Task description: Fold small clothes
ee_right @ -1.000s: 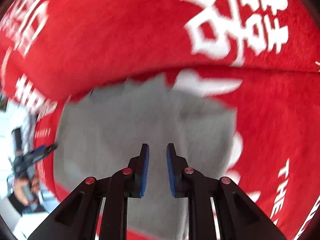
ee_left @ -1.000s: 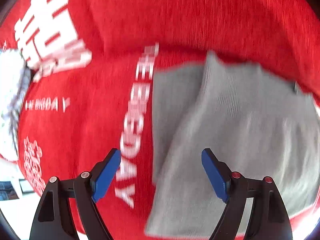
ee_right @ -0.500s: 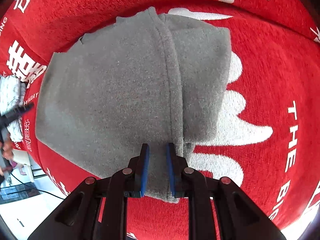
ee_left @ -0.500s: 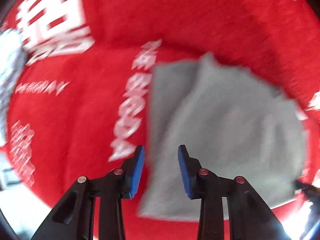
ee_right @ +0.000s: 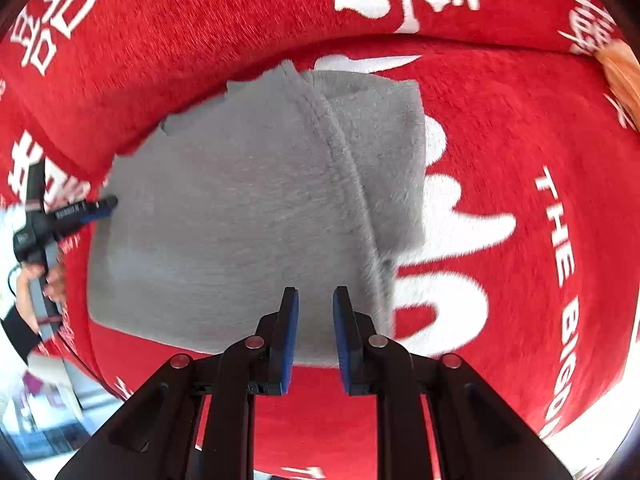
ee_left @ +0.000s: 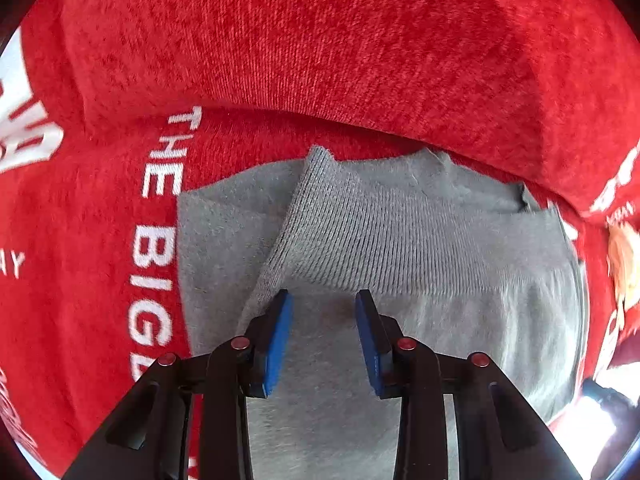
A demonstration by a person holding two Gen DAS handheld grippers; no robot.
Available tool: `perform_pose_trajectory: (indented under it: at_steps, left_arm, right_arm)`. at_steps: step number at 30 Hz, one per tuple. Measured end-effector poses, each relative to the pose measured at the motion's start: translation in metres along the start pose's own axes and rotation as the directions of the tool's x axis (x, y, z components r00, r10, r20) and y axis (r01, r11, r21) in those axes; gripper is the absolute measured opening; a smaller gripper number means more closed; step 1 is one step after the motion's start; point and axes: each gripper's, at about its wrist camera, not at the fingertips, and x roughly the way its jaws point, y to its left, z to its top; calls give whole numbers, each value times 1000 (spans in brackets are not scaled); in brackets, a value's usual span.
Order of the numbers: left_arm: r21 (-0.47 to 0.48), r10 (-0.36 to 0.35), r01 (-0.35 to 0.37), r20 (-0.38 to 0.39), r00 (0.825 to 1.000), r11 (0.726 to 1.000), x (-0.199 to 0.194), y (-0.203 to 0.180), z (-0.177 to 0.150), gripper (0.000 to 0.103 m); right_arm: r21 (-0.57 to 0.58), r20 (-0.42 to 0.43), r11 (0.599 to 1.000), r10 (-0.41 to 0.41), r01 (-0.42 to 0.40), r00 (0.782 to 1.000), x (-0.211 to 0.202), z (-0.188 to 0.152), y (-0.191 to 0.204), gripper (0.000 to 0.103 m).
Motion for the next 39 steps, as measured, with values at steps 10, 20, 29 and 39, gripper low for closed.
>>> perform_pose_trajectory:
  at_steps: [10, 20, 29, 39]
  left_arm:
    - [76, 72, -71, -1, 997, 995, -37, 40, -24, 71]
    - [-1, -85, 85, -118, 989, 996, -43, 69, -94, 71]
    - [9, -126, 129, -154, 980, 992, -35, 53, -119, 16]
    - [120, -55, 74, -159, 986, 990, -31, 44, -130, 16]
  right_arm:
    - [51, -58, 990, 131, -128, 990, 33, -40, 95, 20]
    - [326, -167, 864, 453, -385, 876, 108, -86, 161, 52]
    - [514, -19, 761, 472, -396, 881, 128, -81, 157, 8]
    - [465, -95, 829, 395, -310, 914, 128, -92, 162, 8]
